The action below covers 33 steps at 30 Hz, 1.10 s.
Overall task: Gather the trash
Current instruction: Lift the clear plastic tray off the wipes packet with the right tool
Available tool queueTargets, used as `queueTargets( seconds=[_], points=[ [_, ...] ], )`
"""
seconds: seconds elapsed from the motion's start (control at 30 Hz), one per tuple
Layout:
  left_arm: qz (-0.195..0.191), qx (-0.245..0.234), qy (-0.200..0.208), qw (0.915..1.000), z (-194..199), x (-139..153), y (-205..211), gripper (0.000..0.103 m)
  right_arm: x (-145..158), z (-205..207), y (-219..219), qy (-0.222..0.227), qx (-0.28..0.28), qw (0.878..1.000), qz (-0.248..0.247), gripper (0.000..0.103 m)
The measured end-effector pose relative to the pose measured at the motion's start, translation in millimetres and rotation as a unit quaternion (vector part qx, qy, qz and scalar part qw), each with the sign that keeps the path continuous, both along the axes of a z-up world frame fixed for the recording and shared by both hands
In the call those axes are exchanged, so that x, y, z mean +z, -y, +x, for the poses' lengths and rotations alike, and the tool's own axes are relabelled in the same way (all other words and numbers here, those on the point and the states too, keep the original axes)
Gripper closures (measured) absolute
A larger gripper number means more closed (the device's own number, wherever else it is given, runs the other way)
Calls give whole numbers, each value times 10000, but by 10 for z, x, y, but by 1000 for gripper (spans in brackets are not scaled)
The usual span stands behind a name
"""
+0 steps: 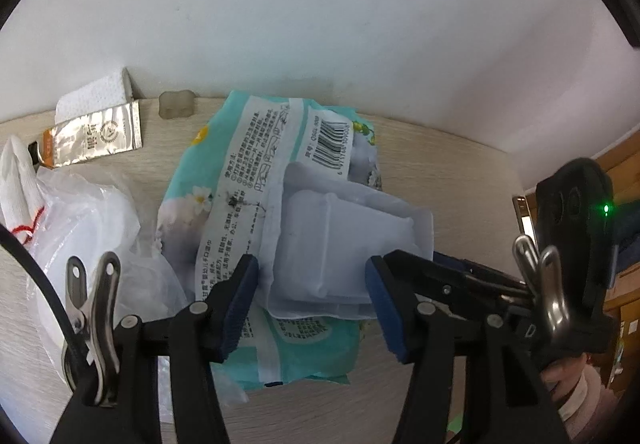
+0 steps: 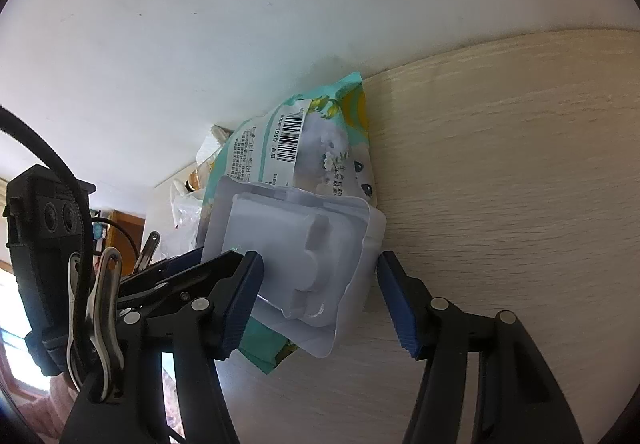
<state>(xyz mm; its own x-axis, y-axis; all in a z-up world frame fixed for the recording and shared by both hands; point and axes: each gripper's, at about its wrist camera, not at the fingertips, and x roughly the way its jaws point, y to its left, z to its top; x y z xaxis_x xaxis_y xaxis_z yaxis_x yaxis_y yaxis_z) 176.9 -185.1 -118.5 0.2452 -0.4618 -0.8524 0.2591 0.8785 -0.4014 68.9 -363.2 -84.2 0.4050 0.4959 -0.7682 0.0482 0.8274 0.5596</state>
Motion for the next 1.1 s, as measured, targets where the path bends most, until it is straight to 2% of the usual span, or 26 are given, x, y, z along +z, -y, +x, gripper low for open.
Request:
queueTargets(
  seconds=[0.17, 0.37, 0.63, 1.1],
  points=[
    [16, -109, 176, 9998, -123, 158, -16, 52, 123, -58, -36, 143, -13, 9997, -185, 41],
    [-61, -11, 330, 9994, -241, 314, -99, 53, 274, -92, -152, 323, 44, 9989, -328, 41],
    [-171, 246, 513, 9982, -419, 526, -319, 54, 433, -160, -318, 540, 154, 9981, -273, 41],
    [-288, 854, 607, 9941, -786, 719, -911, 56, 432, -106, -881, 729, 629, 9950, -277, 42]
  ],
)
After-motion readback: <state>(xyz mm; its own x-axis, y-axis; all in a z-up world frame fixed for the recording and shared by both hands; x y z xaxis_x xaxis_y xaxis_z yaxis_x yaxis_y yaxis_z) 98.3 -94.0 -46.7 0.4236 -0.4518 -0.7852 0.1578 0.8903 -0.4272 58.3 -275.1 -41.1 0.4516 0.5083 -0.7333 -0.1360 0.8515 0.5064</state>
